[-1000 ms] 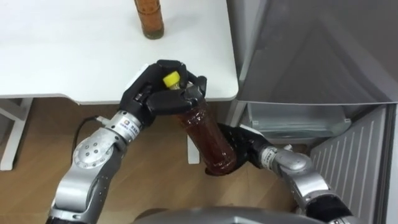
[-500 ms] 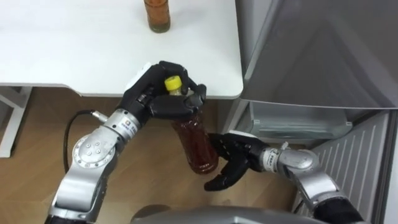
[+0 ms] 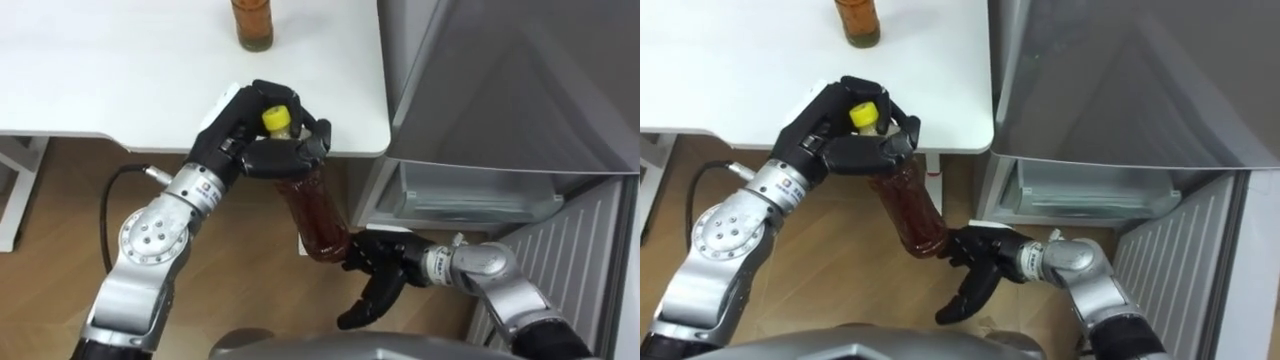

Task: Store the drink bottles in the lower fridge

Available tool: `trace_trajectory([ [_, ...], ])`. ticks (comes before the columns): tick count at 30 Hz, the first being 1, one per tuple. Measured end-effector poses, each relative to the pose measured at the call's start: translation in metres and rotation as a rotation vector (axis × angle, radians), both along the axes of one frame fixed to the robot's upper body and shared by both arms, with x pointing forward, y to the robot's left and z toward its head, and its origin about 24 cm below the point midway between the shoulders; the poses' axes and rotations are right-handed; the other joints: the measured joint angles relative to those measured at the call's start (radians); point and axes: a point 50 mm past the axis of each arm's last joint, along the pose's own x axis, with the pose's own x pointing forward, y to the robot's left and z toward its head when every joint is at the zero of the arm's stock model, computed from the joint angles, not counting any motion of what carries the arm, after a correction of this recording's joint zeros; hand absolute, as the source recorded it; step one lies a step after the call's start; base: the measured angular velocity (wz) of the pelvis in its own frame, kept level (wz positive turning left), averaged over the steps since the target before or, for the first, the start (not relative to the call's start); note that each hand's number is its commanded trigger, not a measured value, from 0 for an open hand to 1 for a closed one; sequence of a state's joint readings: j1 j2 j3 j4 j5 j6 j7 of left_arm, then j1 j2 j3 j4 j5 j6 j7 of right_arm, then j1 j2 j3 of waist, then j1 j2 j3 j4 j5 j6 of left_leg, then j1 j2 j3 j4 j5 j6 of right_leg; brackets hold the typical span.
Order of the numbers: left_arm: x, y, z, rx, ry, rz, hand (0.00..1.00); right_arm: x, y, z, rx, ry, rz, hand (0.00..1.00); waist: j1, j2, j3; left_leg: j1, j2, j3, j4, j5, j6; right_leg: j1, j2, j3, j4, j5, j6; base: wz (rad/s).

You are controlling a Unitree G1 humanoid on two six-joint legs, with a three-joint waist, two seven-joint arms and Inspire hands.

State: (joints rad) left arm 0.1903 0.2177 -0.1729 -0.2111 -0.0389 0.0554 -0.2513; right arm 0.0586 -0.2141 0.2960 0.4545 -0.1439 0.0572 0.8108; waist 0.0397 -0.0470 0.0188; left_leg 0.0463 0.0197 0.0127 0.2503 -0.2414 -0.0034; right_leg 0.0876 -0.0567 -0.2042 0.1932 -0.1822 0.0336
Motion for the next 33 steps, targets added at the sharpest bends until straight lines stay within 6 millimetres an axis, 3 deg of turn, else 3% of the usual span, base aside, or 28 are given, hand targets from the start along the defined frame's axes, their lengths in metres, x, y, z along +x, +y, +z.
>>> trace_trajectory([
  [8, -0.001, -0.008, 0.001, -0.009, -0.018, -0.03, 1.0, 0.001, 0.01, 0.002, 0.122, 0.022, -0.056, 0.0, -0.005, 0.009, 0.0048, -0.006, 0.001, -0.003, 0.001, 0.0, 0.0, 0.0, 0.0, -0.002, 0.01, 0.0, 0.0, 0.0],
  [12, -0.003, -0.016, -0.001, -0.017, -0.014, -0.065, 1.0, -0.003, 0.009, 0.002, 0.161, 0.044, -0.086, 0.0, -0.008, 0.014, 0.0026, -0.007, 0.001, -0.009, 0.006, 0.0, 0.0, 0.0, 0.0, -0.008, 0.011, 0.0, 0.0, 0.03],
  [20, -0.018, -0.035, -0.04, -0.007, 0.149, -0.165, 1.0, 0.0, 0.019, 0.009, 0.252, 0.027, -0.109, 0.0, -0.017, 0.021, -0.0017, -0.005, -0.002, -0.016, 0.009, 0.0, 0.0, 0.0, -0.002, -0.016, 0.011, 0.0, 0.0, 0.01],
  [33, -0.02, -0.038, -0.043, 0.011, 0.162, -0.191, 1.0, -0.002, 0.023, 0.008, 0.361, 0.076, -0.192, 0.0, -0.036, 0.027, 0.0011, -0.009, -0.002, -0.021, 0.006, 0.0, 0.0, 0.008, -0.002, -0.019, 0.01, 0.0, 0.0, 0.02],
])
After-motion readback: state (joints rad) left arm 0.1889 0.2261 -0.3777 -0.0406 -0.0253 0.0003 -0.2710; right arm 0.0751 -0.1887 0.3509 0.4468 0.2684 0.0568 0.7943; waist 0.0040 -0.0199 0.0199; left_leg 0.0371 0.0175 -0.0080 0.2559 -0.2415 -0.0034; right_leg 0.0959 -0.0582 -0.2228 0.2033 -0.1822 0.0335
